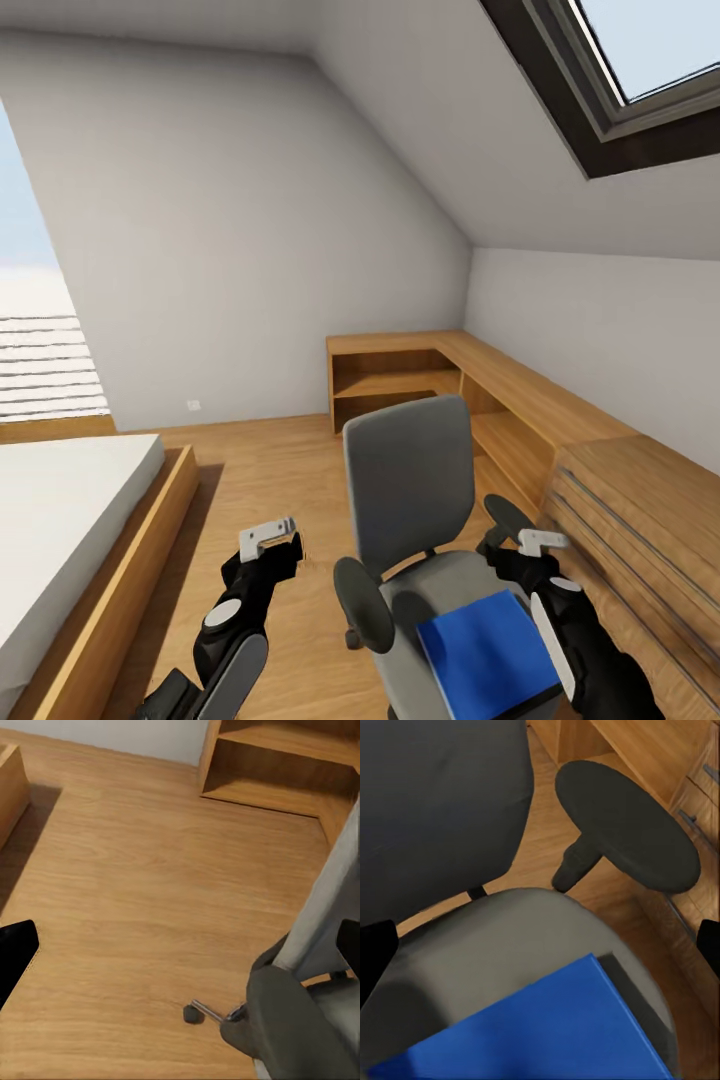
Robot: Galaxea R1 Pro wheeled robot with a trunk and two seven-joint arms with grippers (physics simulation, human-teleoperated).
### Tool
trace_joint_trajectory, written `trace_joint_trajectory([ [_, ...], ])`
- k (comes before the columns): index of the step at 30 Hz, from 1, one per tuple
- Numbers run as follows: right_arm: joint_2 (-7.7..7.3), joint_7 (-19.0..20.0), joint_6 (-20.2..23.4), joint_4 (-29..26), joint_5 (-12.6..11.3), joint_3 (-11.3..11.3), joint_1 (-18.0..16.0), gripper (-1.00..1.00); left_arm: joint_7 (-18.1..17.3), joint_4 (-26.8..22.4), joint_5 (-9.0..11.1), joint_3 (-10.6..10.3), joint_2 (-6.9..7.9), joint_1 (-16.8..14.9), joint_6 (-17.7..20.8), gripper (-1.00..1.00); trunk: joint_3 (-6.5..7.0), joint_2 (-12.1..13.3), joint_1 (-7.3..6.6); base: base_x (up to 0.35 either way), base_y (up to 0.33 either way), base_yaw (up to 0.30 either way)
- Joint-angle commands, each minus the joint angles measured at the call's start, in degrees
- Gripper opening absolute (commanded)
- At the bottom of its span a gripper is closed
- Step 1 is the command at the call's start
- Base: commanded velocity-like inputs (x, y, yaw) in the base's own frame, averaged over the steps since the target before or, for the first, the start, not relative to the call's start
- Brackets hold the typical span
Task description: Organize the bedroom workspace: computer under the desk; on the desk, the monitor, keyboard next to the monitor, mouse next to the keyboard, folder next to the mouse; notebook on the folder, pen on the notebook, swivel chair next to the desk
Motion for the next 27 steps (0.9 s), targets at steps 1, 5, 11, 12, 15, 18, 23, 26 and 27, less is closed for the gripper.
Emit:
trace_joint_trajectory([
  [1,0.02,-0.17,-0.64,0.33,0.43,0.07,-0.04,1.00,0.46,-0.21,0.35,0.16,0.05,-0.06,0.18,1.00,-0.07,-0.05,0.00,0.004,0.000,0.001],
  [5,0.15,-0.12,-4.07,1.34,2.09,0.17,-0.06,1.00,0.46,-0.58,0.39,1.60,0.02,-0.06,0.17,1.00,-0.43,-0.85,0.44,0.002,0.000,0.000],
  [11,0.28,0.25,-5.98,2.09,2.86,0.26,-0.06,1.00,0.42,-0.70,4.68,7.34,0.02,-0.08,0.39,1.00,-1.51,-3.26,1.76,0.000,0.000,0.000],
  [12,0.28,0.25,-6.07,2.10,2.87,0.26,-0.07,1.00,0.40,-0.69,5.30,7.75,0.03,-0.07,0.42,1.00,-1.69,-3.66,1.98,0.000,0.000,0.000],
  [15,0.28,0.25,-6.27,2.11,2.88,0.25,-0.07,1.00,0.41,-0.68,5.96,8.15,0.04,-0.07,0.46,1.00,-2.23,-4.86,2.64,0.000,0.000,0.000],
  [18,0.28,0.25,-6.36,2.14,2.88,0.19,-0.07,1.00,0.45,-0.68,6.29,8.48,0.05,-0.05,0.48,1.00,-2.76,-6.06,3.30,0.000,0.000,0.000],
  [23,0.29,0.25,-6.44,2.20,2.89,0.18,-0.07,1.00,0.46,-0.68,6.35,10.14,0.05,-0.07,0.49,1.00,-3.66,-8.07,4.39,0.000,0.000,0.000],
  [26,0.29,0.26,-6.71,2.03,2.90,0.13,-0.07,1.00,0.46,-0.68,6.37,10.58,0.05,-0.06,0.49,1.00,-4.20,-9.27,5.05,0.000,0.000,0.000],
  [27,0.27,0.26,-6.99,1.97,2.88,0.10,-0.07,1.00,0.46,-0.68,6.37,10.65,0.05,-0.07,0.49,1.00,-4.38,-9.67,5.27,0.000,0.000,0.000],
])
